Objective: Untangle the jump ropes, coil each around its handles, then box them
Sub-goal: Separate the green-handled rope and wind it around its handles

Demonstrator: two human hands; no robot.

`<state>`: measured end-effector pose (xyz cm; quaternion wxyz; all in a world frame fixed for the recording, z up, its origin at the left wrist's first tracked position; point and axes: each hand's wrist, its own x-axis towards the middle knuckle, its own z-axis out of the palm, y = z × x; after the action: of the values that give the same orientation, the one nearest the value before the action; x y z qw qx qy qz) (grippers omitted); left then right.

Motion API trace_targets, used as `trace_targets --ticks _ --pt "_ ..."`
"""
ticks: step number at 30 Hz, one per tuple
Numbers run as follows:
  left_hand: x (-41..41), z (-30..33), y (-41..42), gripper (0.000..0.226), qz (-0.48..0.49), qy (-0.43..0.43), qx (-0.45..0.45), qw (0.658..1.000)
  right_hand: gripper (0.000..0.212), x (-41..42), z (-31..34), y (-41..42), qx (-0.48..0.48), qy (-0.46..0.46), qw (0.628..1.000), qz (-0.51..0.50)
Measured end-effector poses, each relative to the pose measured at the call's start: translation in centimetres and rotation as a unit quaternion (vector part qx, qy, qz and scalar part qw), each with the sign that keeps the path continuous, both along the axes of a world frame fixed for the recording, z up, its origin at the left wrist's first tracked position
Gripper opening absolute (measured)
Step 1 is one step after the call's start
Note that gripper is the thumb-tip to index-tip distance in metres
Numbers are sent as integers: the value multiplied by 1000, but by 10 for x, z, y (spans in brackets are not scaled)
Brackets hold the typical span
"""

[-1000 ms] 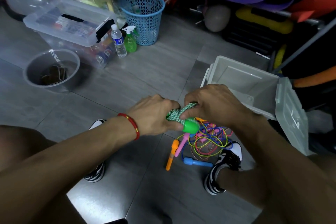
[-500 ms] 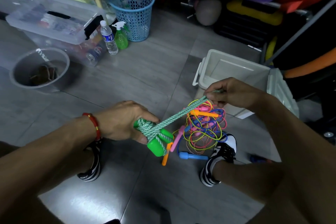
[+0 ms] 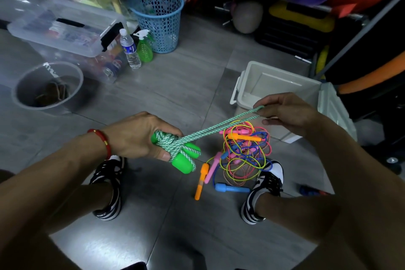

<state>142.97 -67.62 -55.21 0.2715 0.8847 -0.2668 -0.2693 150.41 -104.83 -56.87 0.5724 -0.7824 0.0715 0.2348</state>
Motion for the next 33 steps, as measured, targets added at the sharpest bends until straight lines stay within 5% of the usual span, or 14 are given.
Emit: trace_targets --ticks 4,10,21,26,33 --pt "7 -11 10 37 21 -38 60 997 25 -4 8 -8 102 82 991 -6" --pt "10 -18 15 33 25 -44 91 995 41 -9 18 -16 204 84 975 -33" --pt "7 -16 23 34 40 -59 108 992 20 -15 8 -23 56 53 996 36" --pt "-1 -11 1 40 12 45 20 999 8 -15 -8 -5 25 -59 990 -123" --pt "-18 6 -29 46 7 198 -154 968 12 -21 -37 7 -66 -75 990 -97"
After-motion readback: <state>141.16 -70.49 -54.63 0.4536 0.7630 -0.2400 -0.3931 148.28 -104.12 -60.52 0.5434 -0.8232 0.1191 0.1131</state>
